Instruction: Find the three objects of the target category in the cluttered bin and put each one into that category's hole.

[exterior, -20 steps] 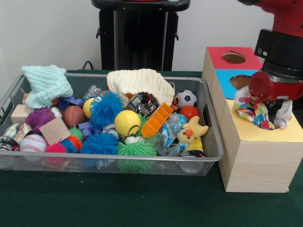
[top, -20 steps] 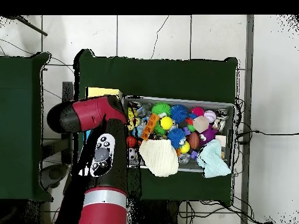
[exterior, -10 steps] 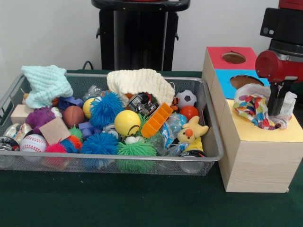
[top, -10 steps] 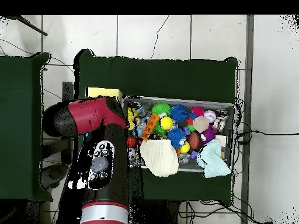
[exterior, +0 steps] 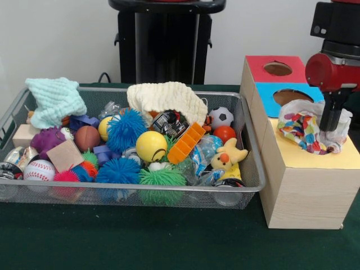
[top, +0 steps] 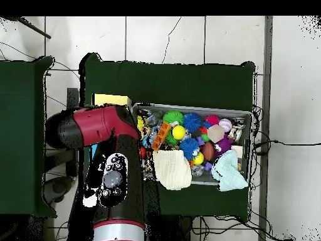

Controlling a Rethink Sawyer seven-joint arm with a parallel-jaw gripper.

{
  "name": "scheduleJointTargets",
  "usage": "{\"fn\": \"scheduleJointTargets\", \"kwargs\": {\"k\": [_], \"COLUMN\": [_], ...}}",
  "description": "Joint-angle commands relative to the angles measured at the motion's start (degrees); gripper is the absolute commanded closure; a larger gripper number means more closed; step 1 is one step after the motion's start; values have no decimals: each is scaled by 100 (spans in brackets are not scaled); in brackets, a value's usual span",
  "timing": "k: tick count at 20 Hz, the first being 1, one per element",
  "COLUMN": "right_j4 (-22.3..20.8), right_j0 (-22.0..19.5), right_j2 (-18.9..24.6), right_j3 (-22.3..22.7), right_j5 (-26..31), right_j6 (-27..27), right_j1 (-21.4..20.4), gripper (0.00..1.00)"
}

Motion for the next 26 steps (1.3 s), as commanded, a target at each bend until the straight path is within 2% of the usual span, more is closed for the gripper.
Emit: {"fn": "scheduleJointTargets", "kwargs": {"k": [1, 9, 22, 26], "right_j4": [-28, 7, 151, 84], "right_j0": [-255, -338, -385, -442], "right_j2": [631, 732, 793, 804], "right_j3": [742, 965, 1029, 1137], "right_j5": [197, 341, 1205, 1170], "right_j6": [235, 197, 124, 27], "right_j1": [-90, -452, -1092, -1155], "gripper": [100, 100, 100, 100]}}
